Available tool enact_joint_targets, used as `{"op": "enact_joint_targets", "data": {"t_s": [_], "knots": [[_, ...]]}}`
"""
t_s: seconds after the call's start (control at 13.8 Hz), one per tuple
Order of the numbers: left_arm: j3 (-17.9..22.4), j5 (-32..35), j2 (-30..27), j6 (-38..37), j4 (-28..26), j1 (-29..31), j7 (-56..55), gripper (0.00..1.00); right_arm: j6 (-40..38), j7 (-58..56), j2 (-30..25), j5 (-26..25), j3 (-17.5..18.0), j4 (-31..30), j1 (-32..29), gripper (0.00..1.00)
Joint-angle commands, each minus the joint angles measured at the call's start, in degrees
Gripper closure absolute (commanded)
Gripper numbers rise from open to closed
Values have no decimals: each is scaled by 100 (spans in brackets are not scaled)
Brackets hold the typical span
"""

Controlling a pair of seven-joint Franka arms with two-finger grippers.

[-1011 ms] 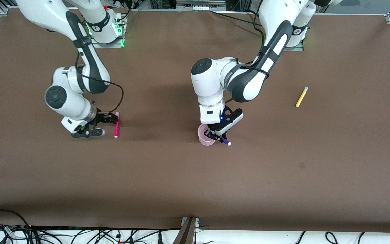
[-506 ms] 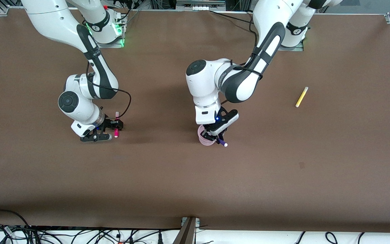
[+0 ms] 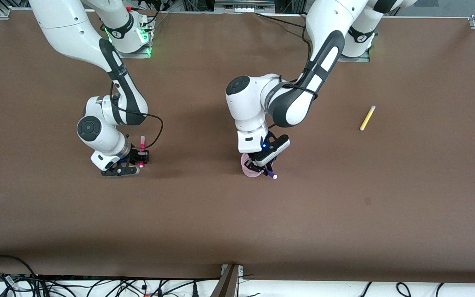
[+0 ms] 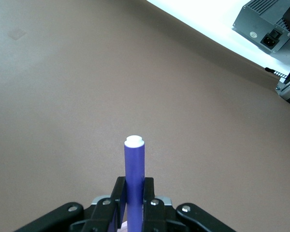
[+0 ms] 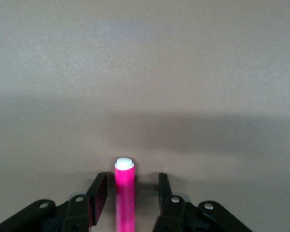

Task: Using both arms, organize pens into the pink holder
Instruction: 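Lower the purple marker into the cup while the right gripper grasps pink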

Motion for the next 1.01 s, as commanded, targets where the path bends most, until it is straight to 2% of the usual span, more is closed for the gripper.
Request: {"op": "enact_joint_targets", "data": {"t_s": [0.0,0.51,0.58,0.65,0.94], "knots": [[104,161,112,-110,211,-123,-124,100,-4,-15,41,140,-5,44,33,51],[104,161,173,-110,299,-123,-133,100,-48,-6,-73,175,21,-88,33,51],[104,161,173,-110,299,-123,-133,100,-126,-14,-117,175,30,-114,33,52],[96,152,173,-110,299,-123,-133,100,-205,-23,-143,175,30,-114,33,60],[95,152,173,-110,299,-123,-124,54,-364,-67,-179,175,30,-97,33,99]]}}
